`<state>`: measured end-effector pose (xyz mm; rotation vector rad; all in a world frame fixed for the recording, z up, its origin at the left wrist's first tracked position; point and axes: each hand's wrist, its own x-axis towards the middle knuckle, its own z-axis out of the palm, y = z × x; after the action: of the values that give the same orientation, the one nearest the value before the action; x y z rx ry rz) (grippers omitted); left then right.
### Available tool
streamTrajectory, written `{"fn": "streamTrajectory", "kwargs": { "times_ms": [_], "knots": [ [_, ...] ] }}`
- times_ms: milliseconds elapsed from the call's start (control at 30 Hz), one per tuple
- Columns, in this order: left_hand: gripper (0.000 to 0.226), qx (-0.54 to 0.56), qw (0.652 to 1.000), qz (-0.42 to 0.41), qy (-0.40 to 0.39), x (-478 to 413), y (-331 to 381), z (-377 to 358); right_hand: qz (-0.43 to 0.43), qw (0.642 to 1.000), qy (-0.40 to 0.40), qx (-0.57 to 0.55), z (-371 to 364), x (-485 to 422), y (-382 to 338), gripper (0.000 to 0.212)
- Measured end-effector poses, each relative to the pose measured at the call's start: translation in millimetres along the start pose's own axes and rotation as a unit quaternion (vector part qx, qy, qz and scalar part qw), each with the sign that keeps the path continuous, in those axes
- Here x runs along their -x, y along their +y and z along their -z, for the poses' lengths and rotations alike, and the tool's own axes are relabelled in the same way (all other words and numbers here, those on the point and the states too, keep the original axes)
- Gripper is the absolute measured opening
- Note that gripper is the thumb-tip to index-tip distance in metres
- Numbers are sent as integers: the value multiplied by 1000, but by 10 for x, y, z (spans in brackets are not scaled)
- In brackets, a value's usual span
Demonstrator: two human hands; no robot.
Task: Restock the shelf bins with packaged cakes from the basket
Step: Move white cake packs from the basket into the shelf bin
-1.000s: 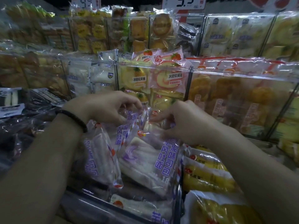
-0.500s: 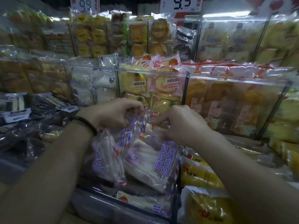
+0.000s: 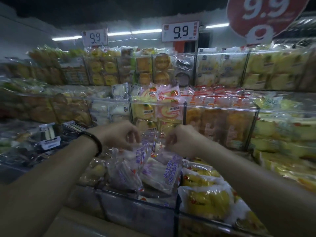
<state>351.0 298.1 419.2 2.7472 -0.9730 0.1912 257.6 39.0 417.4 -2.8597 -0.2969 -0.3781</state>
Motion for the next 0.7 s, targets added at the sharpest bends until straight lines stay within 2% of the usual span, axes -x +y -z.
{"fn": "streamTrajectory", "kwargs": {
  "times_ms": [67,133,200,267,333,400,467,533,633,700],
  "knots": [
    [42,-50,998,13,-47,32,-1,-148,-20,998,-65,-5,-149,136,-92,43],
    [49,-77,996,13,-38,13,-79,-364,-36,993,-111,11,-262,263,-181,69],
    [46,-70,996,41,-22,2,-138,-525,-43,992,-118,29,-331,353,-242,82],
    [25,-58,998,36,-6,-1,-155,-551,-43,993,-98,40,-343,391,-277,78],
    [19,-119,993,-2,13,30,-130,-516,-46,995,-73,52,-330,388,-277,70],
    [40,-117,992,-1,35,47,-105,-481,-43,995,-18,83,-286,360,-248,63],
    [57,-161,982,-13,101,43,-51,-464,-44,989,50,130,-234,331,-209,60],
    [55,-189,970,-36,147,36,55,-474,-50,978,82,183,-223,323,-191,60],
    [47,-197,957,-52,205,4,112,-561,-47,964,81,250,-258,344,-227,51],
    [55,-203,952,-42,225,-26,97,-616,-42,958,80,272,-277,353,-272,44]
  ]
}}
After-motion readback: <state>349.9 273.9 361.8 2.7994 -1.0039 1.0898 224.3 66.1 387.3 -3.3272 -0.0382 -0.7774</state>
